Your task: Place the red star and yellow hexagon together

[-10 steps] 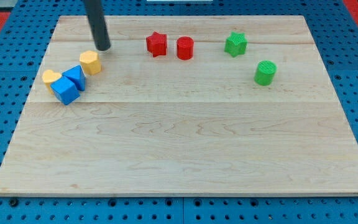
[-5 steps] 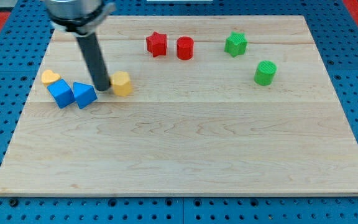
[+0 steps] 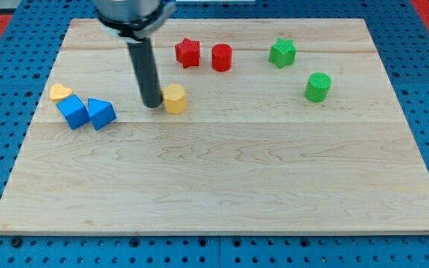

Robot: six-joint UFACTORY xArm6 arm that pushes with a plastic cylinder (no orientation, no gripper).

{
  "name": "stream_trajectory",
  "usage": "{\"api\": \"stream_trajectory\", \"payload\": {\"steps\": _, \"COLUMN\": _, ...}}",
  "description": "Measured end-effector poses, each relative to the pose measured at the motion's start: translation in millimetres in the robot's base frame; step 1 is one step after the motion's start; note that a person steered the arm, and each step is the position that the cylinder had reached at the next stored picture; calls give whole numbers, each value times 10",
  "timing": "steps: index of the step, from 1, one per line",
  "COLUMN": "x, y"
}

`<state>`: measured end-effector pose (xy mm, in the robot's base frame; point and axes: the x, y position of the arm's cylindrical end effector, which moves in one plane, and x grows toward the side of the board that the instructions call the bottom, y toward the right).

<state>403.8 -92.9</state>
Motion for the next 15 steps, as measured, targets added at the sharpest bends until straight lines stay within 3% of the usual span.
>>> {"api": "stream_trajectory", "payload": {"steps": 3, "x": -1192, "y": -278}}
{"api": "stream_trajectory", "payload": {"steps": 4, "x": -1489, "y": -68}}
{"api": "stream_trajectory", "payload": {"steps": 5, "x": -1366, "y": 429}}
{"api": "stream_trajectory", "payload": {"steps": 7, "x": -1068, "y": 269}}
{"api": "stream_trajectory", "payload": {"steps": 8, "x": -1169, "y": 223}}
{"api": "stream_trajectory", "payload": {"steps": 9, "x": -1327, "y": 773}}
{"api": "stream_trajectory", "payload": {"steps": 10, "x": -971, "y": 818}}
{"api": "stream_trajectory", "payload": {"steps": 13, "x": -654, "y": 716}}
{"api": "stream_trajectory", "payload": {"steps": 14, "x": -904, "y": 773}}
{"api": "stream_trajectory", "payload": {"steps": 15, "x": -907, "y": 378}}
